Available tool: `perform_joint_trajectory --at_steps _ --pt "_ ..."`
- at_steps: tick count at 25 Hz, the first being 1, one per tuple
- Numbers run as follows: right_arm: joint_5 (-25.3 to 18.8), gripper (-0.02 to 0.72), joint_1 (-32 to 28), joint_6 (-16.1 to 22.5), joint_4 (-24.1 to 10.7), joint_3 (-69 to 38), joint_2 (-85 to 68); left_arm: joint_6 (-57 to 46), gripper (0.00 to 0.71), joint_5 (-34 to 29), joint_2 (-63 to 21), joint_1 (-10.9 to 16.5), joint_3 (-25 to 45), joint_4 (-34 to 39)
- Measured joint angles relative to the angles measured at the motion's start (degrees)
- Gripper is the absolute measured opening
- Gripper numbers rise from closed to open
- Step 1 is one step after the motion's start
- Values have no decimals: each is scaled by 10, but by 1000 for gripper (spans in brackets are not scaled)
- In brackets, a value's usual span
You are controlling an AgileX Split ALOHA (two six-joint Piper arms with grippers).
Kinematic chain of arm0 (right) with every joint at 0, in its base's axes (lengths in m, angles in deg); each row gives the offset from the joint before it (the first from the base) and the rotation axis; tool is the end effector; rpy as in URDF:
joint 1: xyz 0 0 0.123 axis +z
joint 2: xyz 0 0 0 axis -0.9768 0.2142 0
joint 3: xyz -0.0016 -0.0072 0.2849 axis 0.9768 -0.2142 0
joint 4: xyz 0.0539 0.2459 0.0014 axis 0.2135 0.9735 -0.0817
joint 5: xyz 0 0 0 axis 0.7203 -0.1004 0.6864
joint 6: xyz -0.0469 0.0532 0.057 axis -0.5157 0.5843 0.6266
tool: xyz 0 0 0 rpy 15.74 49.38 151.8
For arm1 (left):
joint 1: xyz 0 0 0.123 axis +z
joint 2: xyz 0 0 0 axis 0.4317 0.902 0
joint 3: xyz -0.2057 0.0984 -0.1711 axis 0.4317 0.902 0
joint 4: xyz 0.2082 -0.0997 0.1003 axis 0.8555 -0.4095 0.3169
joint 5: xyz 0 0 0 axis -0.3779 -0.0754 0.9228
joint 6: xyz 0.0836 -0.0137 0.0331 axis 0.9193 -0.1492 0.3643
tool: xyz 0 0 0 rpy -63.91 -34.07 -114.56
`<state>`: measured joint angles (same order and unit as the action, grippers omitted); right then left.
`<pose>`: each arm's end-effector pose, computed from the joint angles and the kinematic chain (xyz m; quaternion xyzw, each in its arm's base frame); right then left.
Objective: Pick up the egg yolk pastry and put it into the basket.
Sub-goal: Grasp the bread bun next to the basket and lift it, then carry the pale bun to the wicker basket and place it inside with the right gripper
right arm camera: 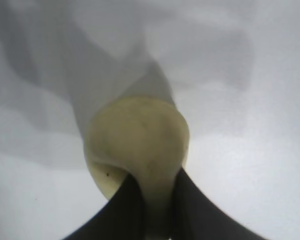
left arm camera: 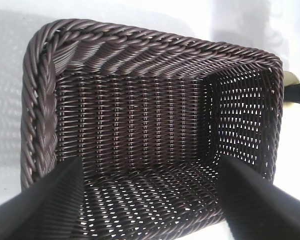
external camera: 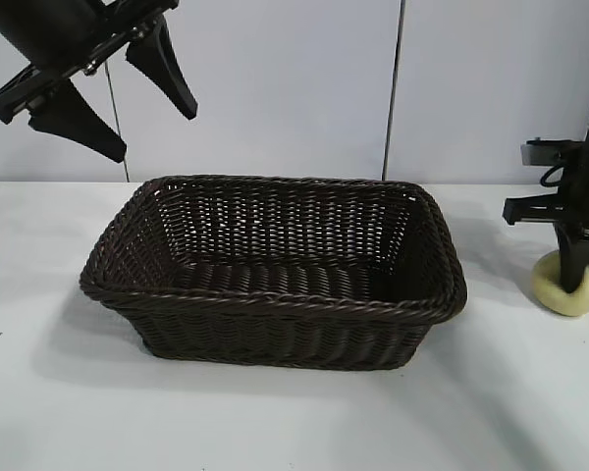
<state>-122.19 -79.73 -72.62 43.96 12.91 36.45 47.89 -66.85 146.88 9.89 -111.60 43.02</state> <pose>0.4032 -0.0142 0.1667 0.0395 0.9980 0.0033 0.0483 0.3564 -0.1410 0.2664 0.0208 0.9491 -0.2742 0.1535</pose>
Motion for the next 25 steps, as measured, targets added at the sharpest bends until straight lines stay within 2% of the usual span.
perform_joint_trajectory --at_steps 7,12,18,25 --pt "-26 53 13 -13 27 0 -100 0 540 0 0 0 0 0" --pt "-32 53 42 -16 29 0 -151 0 540 0 0 0 0 0" --pt "-64 53 73 -16 37 31 -158 0 540 -10 0 0 0 0" --pt "-66 53 125 -18 72 60 -158 0 540 -11 0 0 0 0"
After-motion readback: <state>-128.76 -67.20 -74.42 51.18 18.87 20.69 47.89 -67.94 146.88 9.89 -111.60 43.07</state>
